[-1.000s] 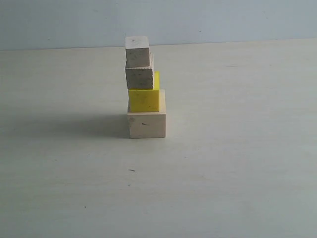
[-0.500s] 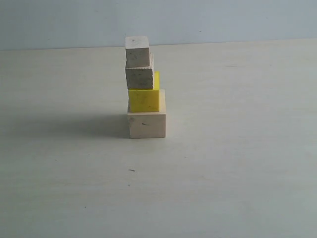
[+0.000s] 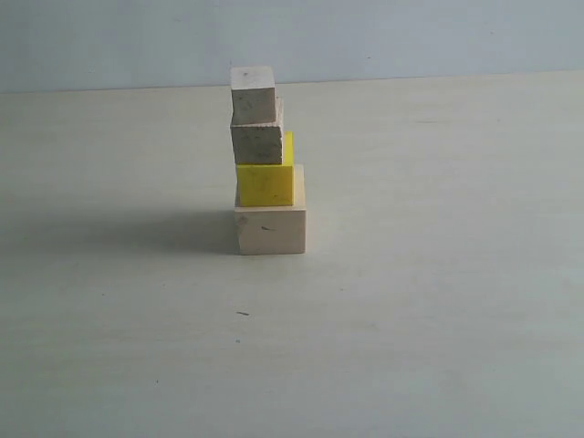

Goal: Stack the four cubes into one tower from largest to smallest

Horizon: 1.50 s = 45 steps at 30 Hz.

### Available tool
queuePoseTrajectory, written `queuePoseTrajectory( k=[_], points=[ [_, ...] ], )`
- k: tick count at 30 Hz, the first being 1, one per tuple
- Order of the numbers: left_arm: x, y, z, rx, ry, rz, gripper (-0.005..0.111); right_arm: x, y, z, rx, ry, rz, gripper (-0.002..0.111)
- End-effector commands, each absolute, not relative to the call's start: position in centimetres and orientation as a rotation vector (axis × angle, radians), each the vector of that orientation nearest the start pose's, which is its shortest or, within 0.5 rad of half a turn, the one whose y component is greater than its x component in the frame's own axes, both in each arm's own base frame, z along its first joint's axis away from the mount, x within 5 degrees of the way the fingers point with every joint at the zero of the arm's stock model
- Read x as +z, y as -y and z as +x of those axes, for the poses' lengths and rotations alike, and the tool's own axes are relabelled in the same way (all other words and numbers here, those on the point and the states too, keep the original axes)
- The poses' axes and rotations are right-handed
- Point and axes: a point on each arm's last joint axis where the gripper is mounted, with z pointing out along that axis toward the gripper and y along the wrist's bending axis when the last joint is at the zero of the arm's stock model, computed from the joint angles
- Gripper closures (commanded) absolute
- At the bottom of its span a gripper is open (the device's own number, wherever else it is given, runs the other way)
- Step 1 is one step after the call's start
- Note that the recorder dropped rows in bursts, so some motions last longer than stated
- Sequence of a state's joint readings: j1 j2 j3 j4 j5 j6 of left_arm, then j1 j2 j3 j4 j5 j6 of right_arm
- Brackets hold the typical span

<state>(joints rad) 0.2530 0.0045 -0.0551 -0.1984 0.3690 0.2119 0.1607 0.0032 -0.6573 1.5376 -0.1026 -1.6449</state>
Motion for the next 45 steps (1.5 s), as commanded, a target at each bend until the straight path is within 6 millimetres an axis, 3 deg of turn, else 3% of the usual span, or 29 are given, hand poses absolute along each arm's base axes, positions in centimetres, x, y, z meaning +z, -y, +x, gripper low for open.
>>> queuePoseTrajectory(
  k=[1, 45],
  points=[
    [18.16, -0.40, 5.33, 0.086, -1.832, -0.109, 0.107, 40.88, 1.63, -4.41, -0.001, -0.829, -0.014, 0.108],
    [18.14, -0.26, 5.33, 0.075, -1.836, -0.073, 0.107, 40.88, 1.63, -4.41, -0.001, -0.829, -0.014, 0.108]
  ],
)
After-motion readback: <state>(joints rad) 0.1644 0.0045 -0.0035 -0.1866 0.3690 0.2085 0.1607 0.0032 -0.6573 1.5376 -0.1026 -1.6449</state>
